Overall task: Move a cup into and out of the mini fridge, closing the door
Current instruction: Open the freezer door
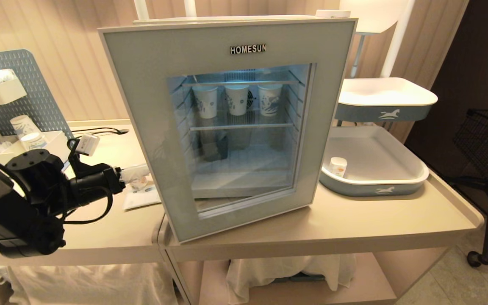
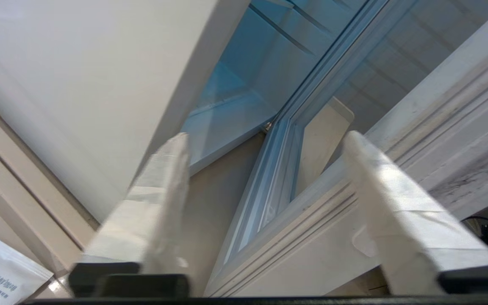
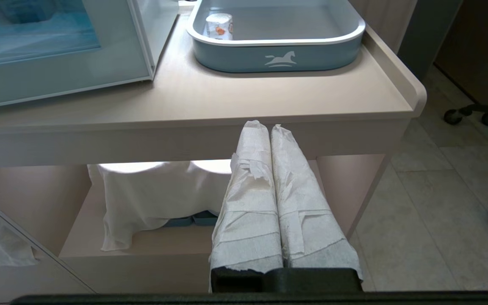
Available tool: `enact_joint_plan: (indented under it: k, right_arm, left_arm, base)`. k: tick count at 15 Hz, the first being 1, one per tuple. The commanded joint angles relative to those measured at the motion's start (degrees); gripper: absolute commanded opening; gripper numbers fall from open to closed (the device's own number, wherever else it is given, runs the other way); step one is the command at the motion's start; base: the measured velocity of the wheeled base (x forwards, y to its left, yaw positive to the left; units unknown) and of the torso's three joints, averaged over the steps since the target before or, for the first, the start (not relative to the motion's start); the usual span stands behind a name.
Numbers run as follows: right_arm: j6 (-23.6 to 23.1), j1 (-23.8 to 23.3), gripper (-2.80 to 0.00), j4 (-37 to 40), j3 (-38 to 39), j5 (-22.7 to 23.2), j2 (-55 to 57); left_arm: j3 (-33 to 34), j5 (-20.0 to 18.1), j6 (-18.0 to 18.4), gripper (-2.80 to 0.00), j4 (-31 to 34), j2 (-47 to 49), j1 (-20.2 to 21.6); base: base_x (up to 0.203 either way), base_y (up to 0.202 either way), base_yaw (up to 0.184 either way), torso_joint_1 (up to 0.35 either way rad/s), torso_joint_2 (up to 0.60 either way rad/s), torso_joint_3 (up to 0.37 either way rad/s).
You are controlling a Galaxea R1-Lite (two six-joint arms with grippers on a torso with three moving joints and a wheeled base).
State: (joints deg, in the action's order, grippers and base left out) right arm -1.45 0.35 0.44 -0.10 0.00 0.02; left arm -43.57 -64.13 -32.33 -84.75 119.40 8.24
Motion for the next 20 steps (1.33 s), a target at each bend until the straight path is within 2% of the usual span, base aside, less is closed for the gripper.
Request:
enact_joint_plan:
  k: [1,4,8,10,13,16,18,20]
  right_arm:
    - [0.0,0.0,-2.80,0.0,0.0,0.0,0.0]
    - [0.0,0.0,-2.80,0.0,0.0,0.0,0.1]
    - [0.0,0.0,-2.80,0.0,0.0,0.0,0.1]
    - [0.0,0.0,-2.80,0.0,0.0,0.0,0.1]
    - [0.0,0.0,-2.80,0.0,0.0,0.0,0.1]
    - [0.0,0.0,-2.80,0.0,0.0,0.0,0.1]
    - [0.0,0.0,-2.80,0.0,0.0,0.0,0.0]
    - [0.0,0.0,-2.80,0.0,0.0,0.0,0.1]
  left_arm:
    - [-0.4,-0.4,-0.3,-2.80,-0.4,0.5,0.1]
    - [-0.6,-0.5,-0.2,-2.80,-0.5,0.6,-0.2]
    - [-0.6,-0.4,-0.4,-2.80,-0.6,-0.2,-6.0]
    - [0.2,-0.5,-0.6,-2.80,-0.6,-1.6,-7.6]
    - [5.2,-1.2,-0.7,-2.80,-0.9,-6.4,-7.8]
    - [12.3,-3.4,-0.6,-2.80,-1.6,-12.3,-8.6]
    - [16.5,-4.8,-0.7,-2.80,-2.7,-15.8,-12.2]
    - [18.1,-5.3,-0.9,-2.80,-2.8,-17.5,-19.2]
  base:
    - [0.000,0.000,0.000,0.000,0.00,0.000]
    - [0.000,0.000,0.000,0.000,0.00,0.000]
    - [0.000,0.000,0.000,0.000,0.00,0.000]
    - [0.000,0.000,0.000,0.000,0.00,0.000]
    - [0.000,0.000,0.000,0.000,0.00,0.000]
    - [0.000,0.000,0.000,0.000,0.00,0.000]
    - [0.000,0.000,0.000,0.000,0.00,0.000]
    - [0.000,0.000,0.000,0.000,0.00,0.000]
